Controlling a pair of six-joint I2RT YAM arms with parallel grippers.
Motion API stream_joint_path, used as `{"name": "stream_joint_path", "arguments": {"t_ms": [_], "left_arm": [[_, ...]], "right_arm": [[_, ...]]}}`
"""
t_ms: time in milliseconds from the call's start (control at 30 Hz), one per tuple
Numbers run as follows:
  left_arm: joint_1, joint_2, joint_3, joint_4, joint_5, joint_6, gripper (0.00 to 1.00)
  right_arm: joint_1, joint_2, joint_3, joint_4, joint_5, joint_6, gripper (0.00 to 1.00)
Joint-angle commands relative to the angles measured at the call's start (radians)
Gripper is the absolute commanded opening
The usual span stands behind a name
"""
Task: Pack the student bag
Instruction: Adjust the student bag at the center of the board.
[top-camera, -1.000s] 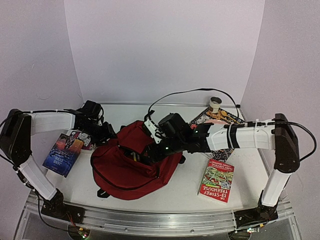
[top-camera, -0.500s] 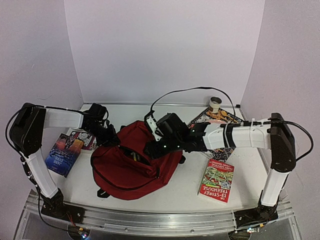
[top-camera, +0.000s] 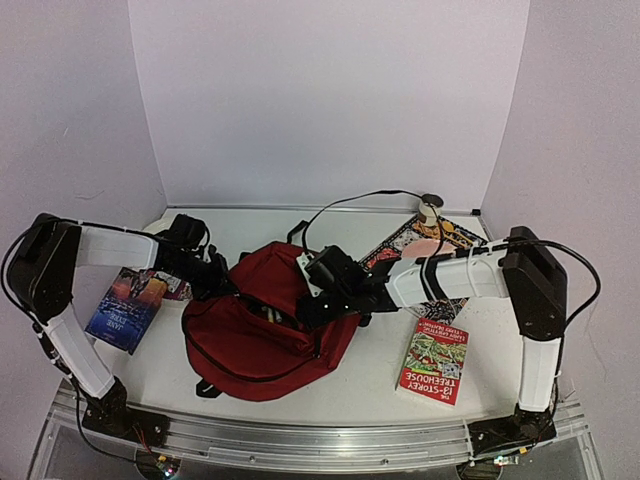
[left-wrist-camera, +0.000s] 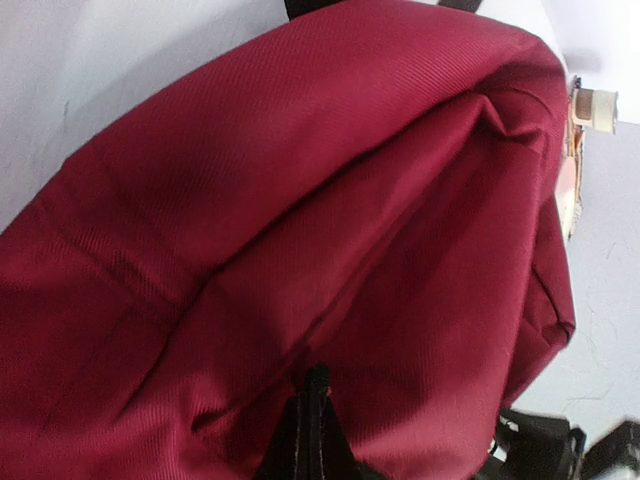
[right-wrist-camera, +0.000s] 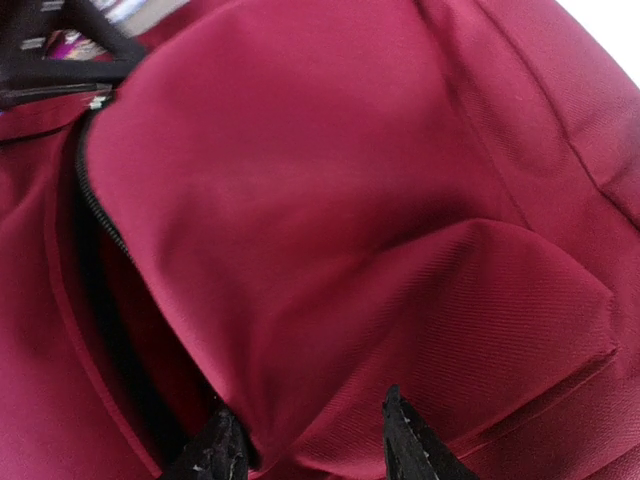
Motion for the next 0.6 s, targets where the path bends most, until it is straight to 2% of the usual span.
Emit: {"name": "stream_joint_path", "arguments": {"t_ms": [0,200,400,433,567], "left_arm": [[-0.002,-0.14,-0.08,0.04,0.013,-0.041,0.0],[-0.057,-0.305,-0.197,0.077,-0.024,-0.106,0.0],[-0.104,-0.376,-0.262,0.086,-0.086,-0.144,0.01],[-0.102,-0.383,-0.263,0.084,-0.101,-0.141,0.03],[-0.067,-0.373,-0.207,0.001,-0.167,-0.066,0.27]], "right_arm": [[-0.033,0.038,0.029,-0.025,0.058,-0.02,0.45],[-0.058,0.094,0.093,-0.025,0.044,-0.097,0.45],[-0.077,0.136,0.136,-0.022,0.078,-0.22,0.48],[-0.087,0.143,0.133,-0.022,0.098,-0.232,0.5],[-0.133,0.129,0.104,-0.022,0.099,-0.253,0.5]]}}
